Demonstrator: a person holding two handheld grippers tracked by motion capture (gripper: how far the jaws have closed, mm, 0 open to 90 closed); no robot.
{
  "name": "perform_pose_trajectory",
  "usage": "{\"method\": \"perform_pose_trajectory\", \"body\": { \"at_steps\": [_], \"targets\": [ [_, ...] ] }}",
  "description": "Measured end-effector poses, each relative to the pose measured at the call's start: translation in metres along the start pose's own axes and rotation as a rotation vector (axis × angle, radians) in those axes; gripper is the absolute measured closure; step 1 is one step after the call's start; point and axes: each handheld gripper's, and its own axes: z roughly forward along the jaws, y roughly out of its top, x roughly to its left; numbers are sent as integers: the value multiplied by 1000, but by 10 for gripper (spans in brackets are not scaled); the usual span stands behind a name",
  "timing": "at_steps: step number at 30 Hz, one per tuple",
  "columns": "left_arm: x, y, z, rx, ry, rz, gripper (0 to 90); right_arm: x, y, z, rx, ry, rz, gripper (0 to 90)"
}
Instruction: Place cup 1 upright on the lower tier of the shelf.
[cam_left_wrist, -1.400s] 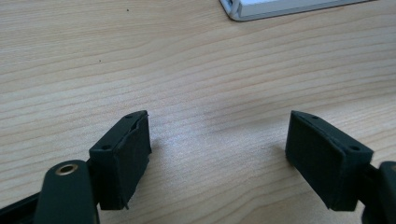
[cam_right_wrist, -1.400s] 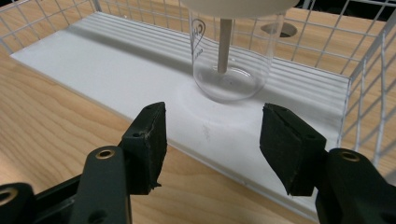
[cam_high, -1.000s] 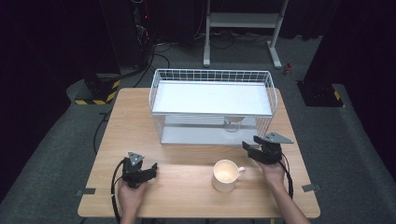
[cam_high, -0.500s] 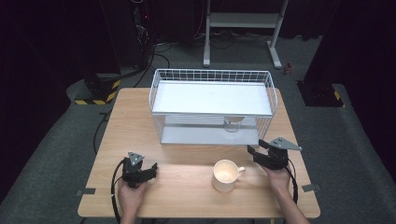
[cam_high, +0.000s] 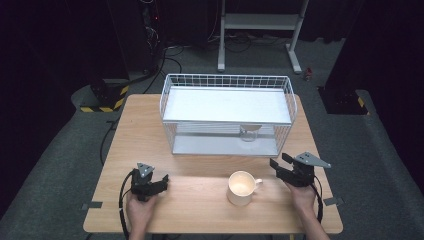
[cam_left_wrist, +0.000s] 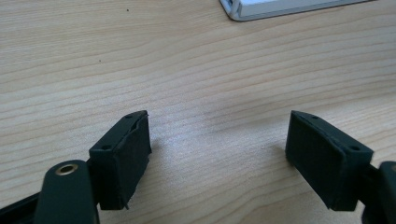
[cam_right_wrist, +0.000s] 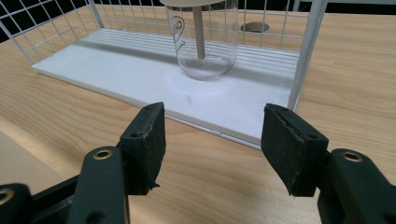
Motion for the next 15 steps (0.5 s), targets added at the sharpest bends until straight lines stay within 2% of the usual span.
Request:
{"method": "perform_pose_trajectory", "body": {
  "at_steps": [5, 7, 15],
  "targets": [
    [0, 0, 0, 0, -1, 0, 222, -1, -4, -6, -1, -4, -3, 398],
    [0, 0, 0, 0, 0, 2, 222, -3, -7, -12, -8, -7, 14, 398],
    [0, 0, 0, 0, 0, 0, 222, -6, -12, -21, -13, -10, 24, 397]
  ]
}}
